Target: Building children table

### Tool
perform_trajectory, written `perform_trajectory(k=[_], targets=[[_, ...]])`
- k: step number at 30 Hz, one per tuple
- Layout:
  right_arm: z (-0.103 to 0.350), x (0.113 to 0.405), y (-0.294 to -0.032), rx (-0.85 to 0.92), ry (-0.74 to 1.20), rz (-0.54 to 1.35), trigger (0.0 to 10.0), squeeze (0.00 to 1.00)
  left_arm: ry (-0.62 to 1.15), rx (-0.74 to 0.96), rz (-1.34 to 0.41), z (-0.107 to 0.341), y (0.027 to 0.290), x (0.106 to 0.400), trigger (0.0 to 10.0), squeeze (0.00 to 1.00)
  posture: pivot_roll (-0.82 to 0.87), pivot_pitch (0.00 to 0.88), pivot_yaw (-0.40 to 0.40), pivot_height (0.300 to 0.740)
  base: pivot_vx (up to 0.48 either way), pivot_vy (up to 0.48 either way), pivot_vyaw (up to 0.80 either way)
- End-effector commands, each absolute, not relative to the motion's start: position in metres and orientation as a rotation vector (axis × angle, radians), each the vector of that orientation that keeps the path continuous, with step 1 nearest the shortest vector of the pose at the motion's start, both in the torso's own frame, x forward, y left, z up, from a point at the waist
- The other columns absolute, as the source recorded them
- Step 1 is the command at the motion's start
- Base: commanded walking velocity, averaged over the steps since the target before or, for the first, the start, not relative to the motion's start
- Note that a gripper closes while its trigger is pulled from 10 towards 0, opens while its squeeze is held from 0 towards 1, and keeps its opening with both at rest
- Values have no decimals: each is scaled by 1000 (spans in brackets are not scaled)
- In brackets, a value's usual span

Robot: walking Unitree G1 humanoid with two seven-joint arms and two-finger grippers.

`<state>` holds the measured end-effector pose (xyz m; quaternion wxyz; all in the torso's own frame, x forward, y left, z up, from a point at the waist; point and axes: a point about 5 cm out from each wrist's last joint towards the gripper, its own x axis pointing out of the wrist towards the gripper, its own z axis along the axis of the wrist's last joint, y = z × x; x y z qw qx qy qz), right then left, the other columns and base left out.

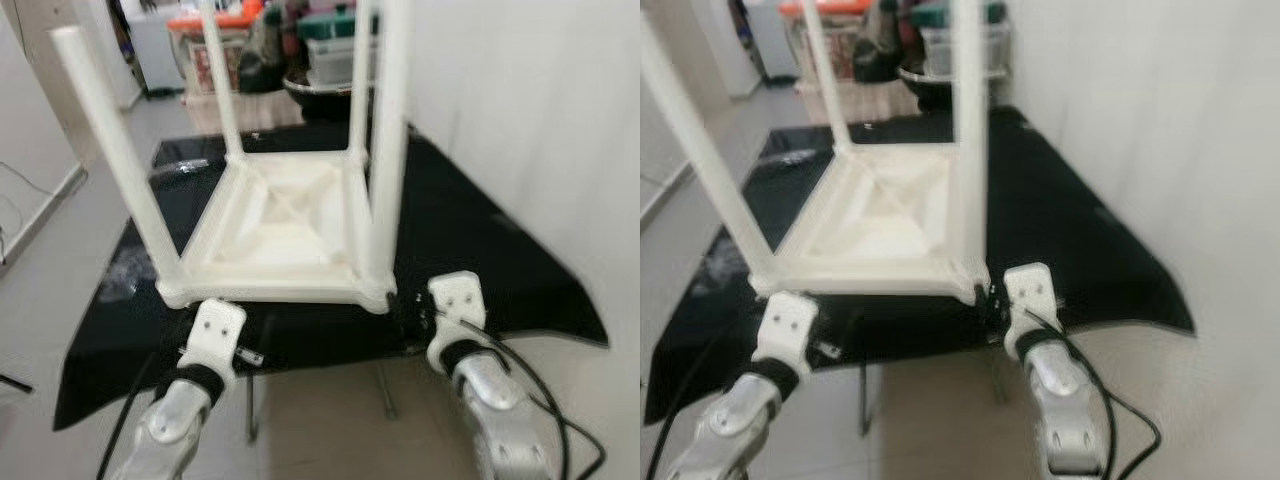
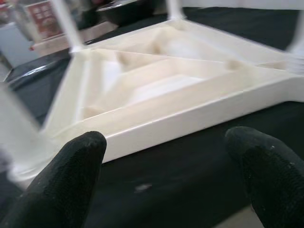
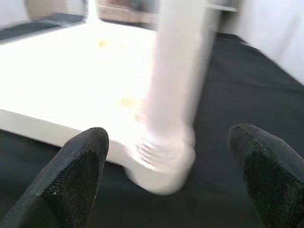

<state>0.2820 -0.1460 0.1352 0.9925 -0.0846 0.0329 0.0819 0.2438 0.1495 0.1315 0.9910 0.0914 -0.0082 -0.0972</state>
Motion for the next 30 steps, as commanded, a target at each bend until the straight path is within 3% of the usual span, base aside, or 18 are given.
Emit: perform_trajectory(k=[1,11,14,24,30], targets=[[132,284,-152,-164,84,140,10000,0,-13,168,-214,127,146,242,10000,0,32,0,-19,740,0,0,0],[130,293,-152,-117,88,170,10000,0,-50,164,-231,130,142,251,10000,0,27,0,-18,740,0,0,-160],[138,302,-152,-59,44,228,10000,0,-63,167,-306,130,134,250,10000,0,30,0,-9,740,0,0,0],[190,333,-136,-34,-129,658,10000,0,-74,127,-315,126,133,240,10000,0,48,16,0,740,0,0,0],[211,364,-144,-83,-150,582,10000,0,-81,121,-362,126,129,229,10000,0,73,56,-18,740,0,0,0]])
